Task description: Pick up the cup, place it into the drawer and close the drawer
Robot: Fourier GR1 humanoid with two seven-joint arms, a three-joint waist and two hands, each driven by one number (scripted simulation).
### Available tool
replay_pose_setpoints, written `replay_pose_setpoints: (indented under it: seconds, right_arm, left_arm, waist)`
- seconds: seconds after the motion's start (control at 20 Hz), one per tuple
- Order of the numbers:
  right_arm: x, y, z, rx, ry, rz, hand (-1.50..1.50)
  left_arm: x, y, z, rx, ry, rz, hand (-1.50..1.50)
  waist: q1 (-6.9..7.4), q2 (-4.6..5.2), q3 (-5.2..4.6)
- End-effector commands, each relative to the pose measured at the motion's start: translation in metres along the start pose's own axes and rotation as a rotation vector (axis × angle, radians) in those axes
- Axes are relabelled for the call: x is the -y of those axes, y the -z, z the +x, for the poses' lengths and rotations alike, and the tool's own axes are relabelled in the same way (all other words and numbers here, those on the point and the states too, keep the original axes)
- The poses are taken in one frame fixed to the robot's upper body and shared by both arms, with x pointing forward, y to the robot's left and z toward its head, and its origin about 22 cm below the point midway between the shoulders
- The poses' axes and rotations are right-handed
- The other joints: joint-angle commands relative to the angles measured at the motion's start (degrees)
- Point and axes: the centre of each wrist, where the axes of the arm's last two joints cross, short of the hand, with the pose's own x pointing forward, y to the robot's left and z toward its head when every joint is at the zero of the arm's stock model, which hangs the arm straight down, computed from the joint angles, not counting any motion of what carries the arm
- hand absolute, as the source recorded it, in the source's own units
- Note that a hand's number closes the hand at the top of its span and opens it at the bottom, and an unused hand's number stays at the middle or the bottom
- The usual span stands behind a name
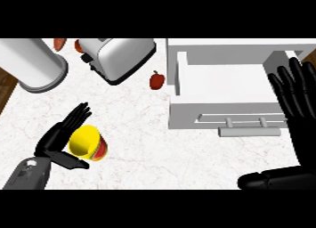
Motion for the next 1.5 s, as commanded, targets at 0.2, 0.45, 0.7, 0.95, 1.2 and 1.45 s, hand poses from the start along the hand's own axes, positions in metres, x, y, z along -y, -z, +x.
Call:
replay_pose_setpoints:
  seconds: [0.2, 0.45, 0.7, 0.95, 1.2, 1.45]
  right_arm:
    - [0.018, -0.007, 0.003, 0.016, 0.001, -0.001, -1.5]
    - [-0.001, -0.003, 0.005, 0.019, 0.0, 0.001, -1.5]
    - [0.002, 0.001, -0.011, 0.004, 0.017, 0.015, -1.5]
    - [-0.003, 0.001, 0.003, 0.01, 0.004, 0.016, -1.5]
    - [-0.011, 0.006, -0.01, 0.001, 0.014, -0.008, -1.5]
    - [-0.005, 0.003, 0.0, 0.006, 0.008, 0.009, -1.5]
  left_arm:
    - [-0.002, -0.008, -0.013, 0.072, -0.088, -0.101, -1.5]
    - [0.01, 0.0, -0.019, 0.097, -0.122, -0.128, -1.5]
    - [0.015, 0.001, -0.027, 0.082, -0.161, -0.112, -1.5]
    - [0.024, 0.003, -0.035, 0.077, -0.201, -0.105, -1.5]
    - [0.031, 0.015, -0.031, 0.086, -0.322, -0.193, -1.5]
    - [0.029, 0.007, -0.033, 0.086, -0.376, -0.199, 1.5]
  waist:
    - [-0.17, 0.04, -0.05]
    - [-0.14, 0.01, -0.09]
    - [-0.18, 0.25, -0.11]
    - [-0.4, 0.18, -0.14]
    - [-0.03, 0.21, -0.15]
    - [-0.27, 0.17, -0.17]
